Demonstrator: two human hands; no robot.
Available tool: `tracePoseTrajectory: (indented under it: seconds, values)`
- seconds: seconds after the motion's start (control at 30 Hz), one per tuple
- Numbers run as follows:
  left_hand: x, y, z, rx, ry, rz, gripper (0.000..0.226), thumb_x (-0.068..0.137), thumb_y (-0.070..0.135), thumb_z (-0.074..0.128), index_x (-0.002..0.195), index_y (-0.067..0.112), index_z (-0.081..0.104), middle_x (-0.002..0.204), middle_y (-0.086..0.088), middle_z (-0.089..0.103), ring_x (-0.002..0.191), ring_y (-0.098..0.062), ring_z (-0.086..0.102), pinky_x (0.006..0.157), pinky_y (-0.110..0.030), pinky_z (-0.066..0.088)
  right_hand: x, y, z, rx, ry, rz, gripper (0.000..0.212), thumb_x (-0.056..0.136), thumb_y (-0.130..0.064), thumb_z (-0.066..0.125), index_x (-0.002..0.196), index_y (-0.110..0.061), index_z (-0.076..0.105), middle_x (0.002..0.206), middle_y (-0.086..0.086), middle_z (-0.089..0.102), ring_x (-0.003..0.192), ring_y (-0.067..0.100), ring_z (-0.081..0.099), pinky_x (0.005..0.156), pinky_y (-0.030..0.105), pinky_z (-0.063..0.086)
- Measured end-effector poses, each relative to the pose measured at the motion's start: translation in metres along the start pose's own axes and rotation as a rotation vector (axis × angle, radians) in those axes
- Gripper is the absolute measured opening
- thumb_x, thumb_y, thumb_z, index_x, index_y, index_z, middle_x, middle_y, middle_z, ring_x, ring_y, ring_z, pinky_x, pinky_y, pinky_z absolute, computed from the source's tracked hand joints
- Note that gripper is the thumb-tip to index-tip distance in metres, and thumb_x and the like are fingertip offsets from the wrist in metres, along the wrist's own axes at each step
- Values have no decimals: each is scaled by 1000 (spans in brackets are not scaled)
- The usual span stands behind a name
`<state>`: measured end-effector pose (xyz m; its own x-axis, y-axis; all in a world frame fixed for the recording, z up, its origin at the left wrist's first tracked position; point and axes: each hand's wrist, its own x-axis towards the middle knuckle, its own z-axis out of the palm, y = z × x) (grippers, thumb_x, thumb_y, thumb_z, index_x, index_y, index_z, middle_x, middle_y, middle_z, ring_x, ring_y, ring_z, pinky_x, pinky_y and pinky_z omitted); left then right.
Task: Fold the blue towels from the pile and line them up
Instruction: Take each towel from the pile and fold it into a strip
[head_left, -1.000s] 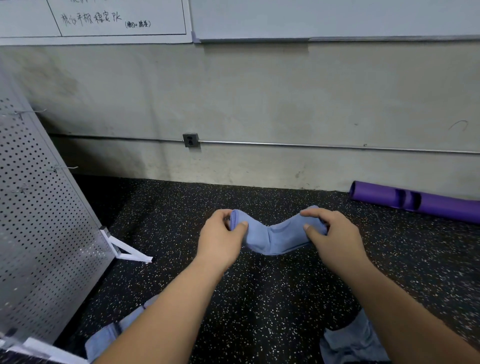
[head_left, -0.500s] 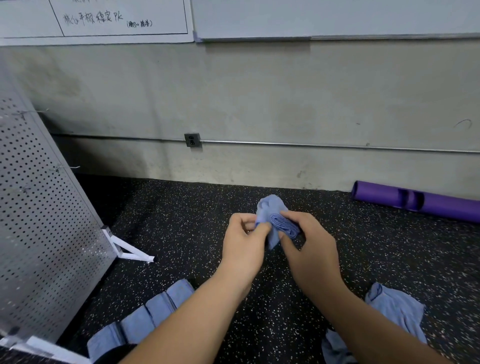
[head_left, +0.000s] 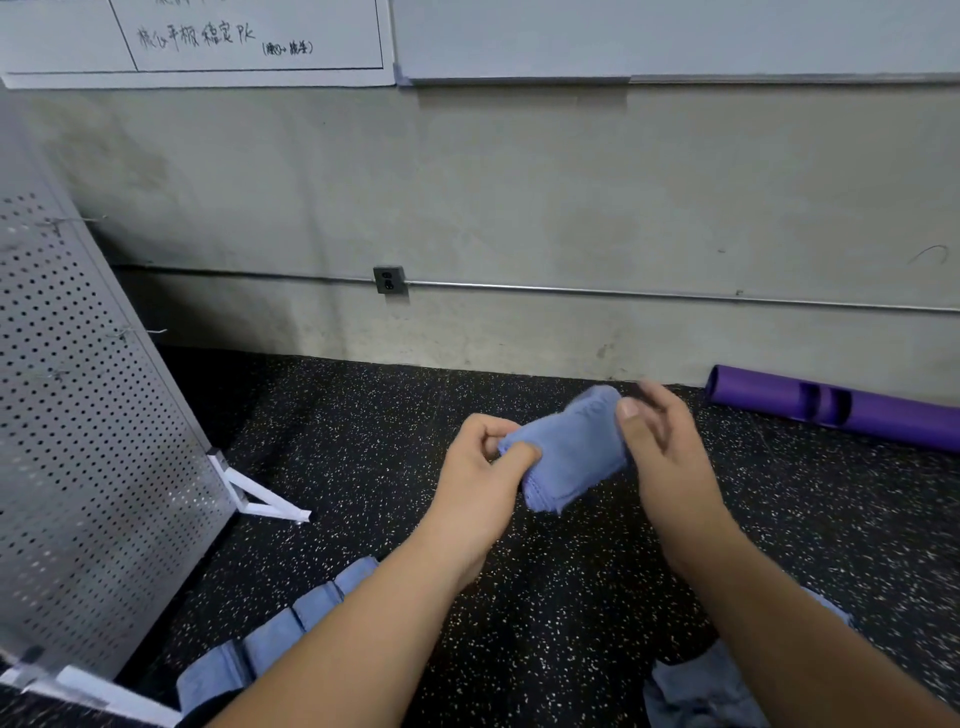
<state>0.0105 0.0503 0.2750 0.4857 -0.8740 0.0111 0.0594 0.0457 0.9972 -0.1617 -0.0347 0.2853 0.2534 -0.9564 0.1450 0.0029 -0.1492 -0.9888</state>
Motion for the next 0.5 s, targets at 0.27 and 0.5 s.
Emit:
tracePoseTrajectory:
  seconds: [0.27, 0.5]
  values:
    - [1, -1, -29, 475, -328, -18, 43, 92, 66, 61, 125, 40, 65, 101, 11, 72, 95, -9, 68, 93, -37, 55, 7, 13, -1, -86, -98, -42, 18, 94, -32, 79, 111, -29, 79, 105, -12, 80, 99, 7, 75, 84, 28, 62]
    - [-17, -3, -42, 788, -156, 194, 53, 104, 69, 39, 76, 27, 54, 70, 9, 59, 62, -4, 51, 61, -32, 36, -8, 12, 38, -189, -246, -138, 21, 96, -34, 76, 117, -34, 75, 109, -17, 76, 100, -2, 71, 81, 17, 58]
